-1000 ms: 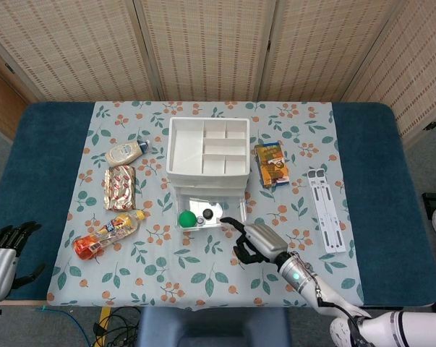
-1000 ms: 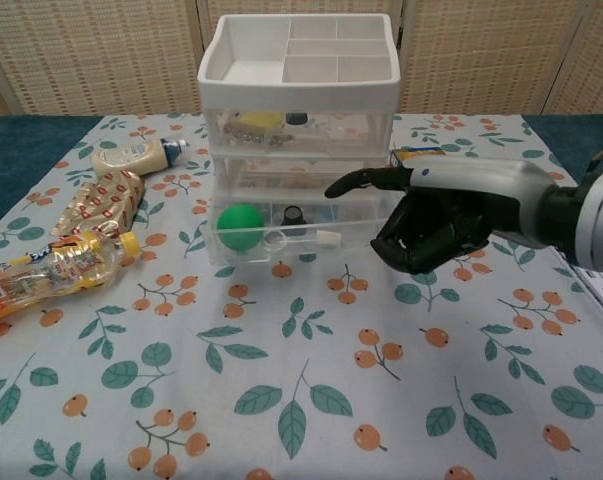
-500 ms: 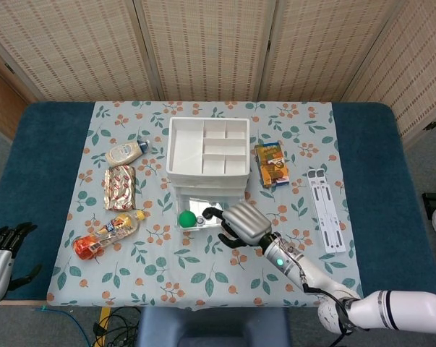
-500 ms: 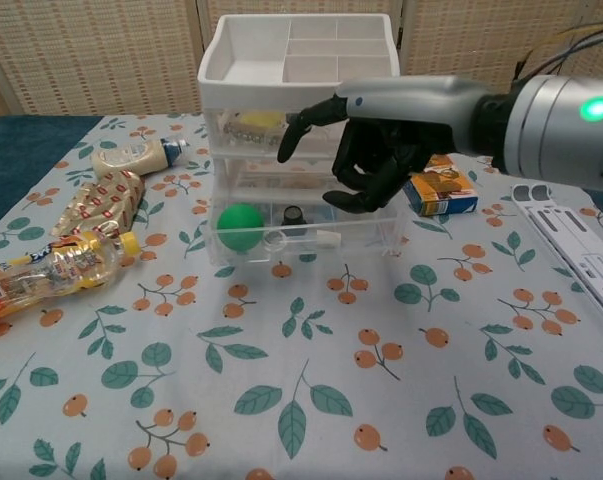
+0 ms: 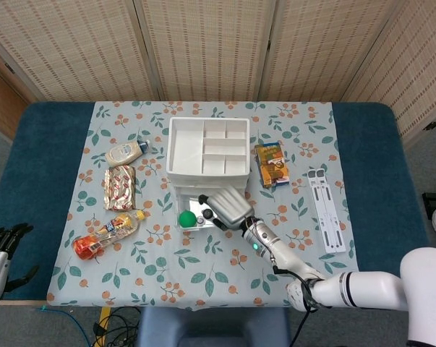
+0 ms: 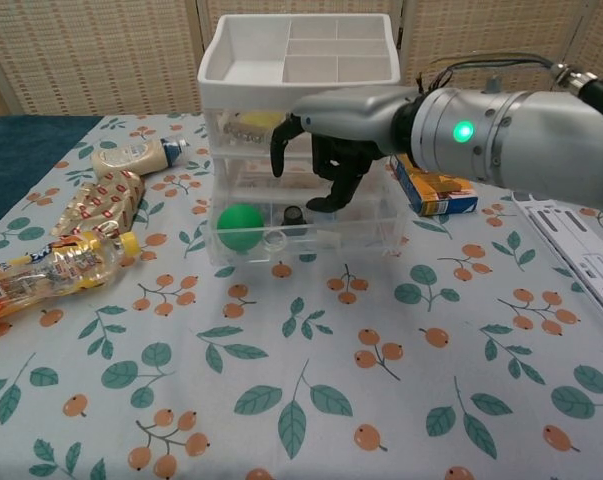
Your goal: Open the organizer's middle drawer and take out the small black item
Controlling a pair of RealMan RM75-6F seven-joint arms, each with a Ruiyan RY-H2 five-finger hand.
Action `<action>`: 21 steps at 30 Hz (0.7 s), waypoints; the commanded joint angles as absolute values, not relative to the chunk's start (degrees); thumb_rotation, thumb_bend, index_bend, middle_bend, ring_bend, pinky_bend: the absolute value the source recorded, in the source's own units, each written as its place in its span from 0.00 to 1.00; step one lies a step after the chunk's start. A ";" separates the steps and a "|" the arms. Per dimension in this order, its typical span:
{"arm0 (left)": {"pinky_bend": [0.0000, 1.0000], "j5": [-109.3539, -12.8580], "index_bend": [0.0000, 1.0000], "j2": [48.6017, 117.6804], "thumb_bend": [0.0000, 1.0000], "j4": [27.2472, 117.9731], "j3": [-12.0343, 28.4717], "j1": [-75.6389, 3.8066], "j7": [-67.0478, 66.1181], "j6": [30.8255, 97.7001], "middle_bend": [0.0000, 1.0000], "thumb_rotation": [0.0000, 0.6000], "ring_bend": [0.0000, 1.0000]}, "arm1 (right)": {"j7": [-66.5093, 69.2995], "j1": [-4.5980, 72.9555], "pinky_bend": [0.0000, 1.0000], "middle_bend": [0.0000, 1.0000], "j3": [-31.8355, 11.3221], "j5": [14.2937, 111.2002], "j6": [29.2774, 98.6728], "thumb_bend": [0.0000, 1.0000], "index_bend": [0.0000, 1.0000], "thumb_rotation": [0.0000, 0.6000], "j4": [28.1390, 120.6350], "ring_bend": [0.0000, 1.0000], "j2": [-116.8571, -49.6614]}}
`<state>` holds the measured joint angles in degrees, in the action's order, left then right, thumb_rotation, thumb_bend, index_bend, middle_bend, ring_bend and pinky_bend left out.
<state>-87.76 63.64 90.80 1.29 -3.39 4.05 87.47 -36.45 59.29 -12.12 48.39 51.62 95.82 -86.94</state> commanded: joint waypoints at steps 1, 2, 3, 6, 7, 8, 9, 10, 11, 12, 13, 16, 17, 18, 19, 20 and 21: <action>0.12 -87.82 0.18 63.61 0.22 90.84 1.35 -3.44 4.06 87.50 0.18 1.00 0.19 | -38.16 60.75 1.00 0.95 -11.82 46.42 51.98 0.34 0.32 1.00 94.31 1.00 -88.41; 0.12 -87.88 0.18 63.58 0.22 90.88 1.38 -3.46 4.06 87.53 0.18 1.00 0.19 | -38.59 61.08 1.00 0.95 -11.77 45.95 51.99 0.34 0.32 1.00 93.94 1.00 -88.72; 0.12 -87.95 0.18 63.54 0.22 90.90 1.40 -3.48 4.04 87.57 0.18 1.00 0.19 | -39.15 61.50 1.00 0.95 -11.66 45.45 52.08 0.34 0.32 1.00 93.46 1.00 -89.14; 0.12 -87.99 0.18 63.41 0.22 90.95 1.43 -3.45 4.11 87.64 0.18 1.00 0.19 | -40.19 62.24 1.00 0.95 -11.28 44.32 52.19 0.34 0.33 1.00 92.57 1.00 -90.01; 0.12 -87.93 0.18 63.41 0.22 90.92 1.45 -3.41 4.19 87.70 0.18 1.00 0.19 | -40.59 62.50 1.00 0.95 -11.04 43.73 52.12 0.34 0.33 1.00 92.34 1.00 -90.27; 0.12 -87.88 0.18 63.43 0.22 90.86 1.46 -3.38 4.25 87.71 0.18 1.00 0.19 | -40.95 62.69 1.00 0.95 -10.83 43.37 52.11 0.34 0.33 1.00 92.20 1.00 -90.42; 0.12 -87.82 0.18 63.44 0.22 90.79 1.45 -3.35 4.31 87.68 0.18 1.00 0.19 | -41.36 62.91 1.00 0.95 -10.56 43.04 52.20 0.34 0.33 1.00 91.95 1.00 -90.67; 0.12 -87.79 0.18 63.44 0.22 90.75 1.42 -3.34 4.33 87.61 0.18 1.00 0.19 | -41.62 63.05 1.00 0.95 -10.39 42.82 52.27 0.34 0.33 1.00 91.72 1.00 -90.88; 0.12 -87.79 0.18 63.45 0.22 90.72 1.39 -3.34 4.33 87.56 0.18 1.00 0.19 | -41.85 63.21 1.00 0.95 -10.27 42.57 52.34 0.34 0.33 1.00 91.46 1.00 -91.10; 0.12 -87.82 0.18 63.45 0.22 90.71 1.36 -3.33 4.36 87.55 0.18 1.00 0.19 | -42.01 63.37 1.00 0.95 -10.21 42.35 52.40 0.34 0.33 1.00 91.21 1.00 -91.33; 0.12 -87.85 0.18 63.46 0.22 90.69 1.37 -3.33 4.41 87.57 0.18 1.00 0.19 | -42.09 63.56 1.00 0.95 -10.22 42.12 52.49 0.34 0.33 1.00 90.85 1.00 -91.67; 0.12 -87.80 0.18 63.50 0.22 90.61 1.47 -3.29 4.58 87.70 0.18 1.00 0.19 | -42.28 64.02 1.00 0.95 -10.22 41.82 52.72 0.34 0.35 1.00 89.82 1.00 -92.54; 0.12 -87.78 0.18 63.48 0.22 90.58 1.48 -3.28 4.61 87.71 0.18 1.00 0.19 | -42.37 64.16 1.00 0.95 -10.19 41.65 52.70 0.34 0.35 1.00 89.54 1.00 -92.73; 0.12 -87.75 0.18 63.46 0.22 90.53 1.48 -3.26 4.63 87.70 0.18 1.00 0.19 | -42.45 64.29 1.00 0.95 -10.17 41.42 52.64 0.34 0.35 1.00 89.30 1.00 -92.88; 0.12 -87.71 0.18 63.43 0.22 90.47 1.49 -3.24 4.68 87.69 0.18 1.00 0.19 | -42.49 64.43 1.00 0.95 -10.16 41.09 52.56 0.34 0.35 1.00 89.06 1.00 -93.00; 0.12 -87.65 0.18 63.44 0.22 90.40 1.48 -3.21 4.74 87.67 0.18 1.00 0.19 | -42.50 64.51 1.00 0.95 -10.17 40.88 52.53 0.34 0.35 1.00 88.92 1.00 -93.05; 0.12 -87.56 0.18 63.43 0.22 90.34 1.50 -3.20 4.79 87.62 0.18 1.00 0.19 | -42.48 64.59 1.00 0.95 -10.19 40.71 52.51 0.34 0.35 1.00 88.82 1.00 -93.08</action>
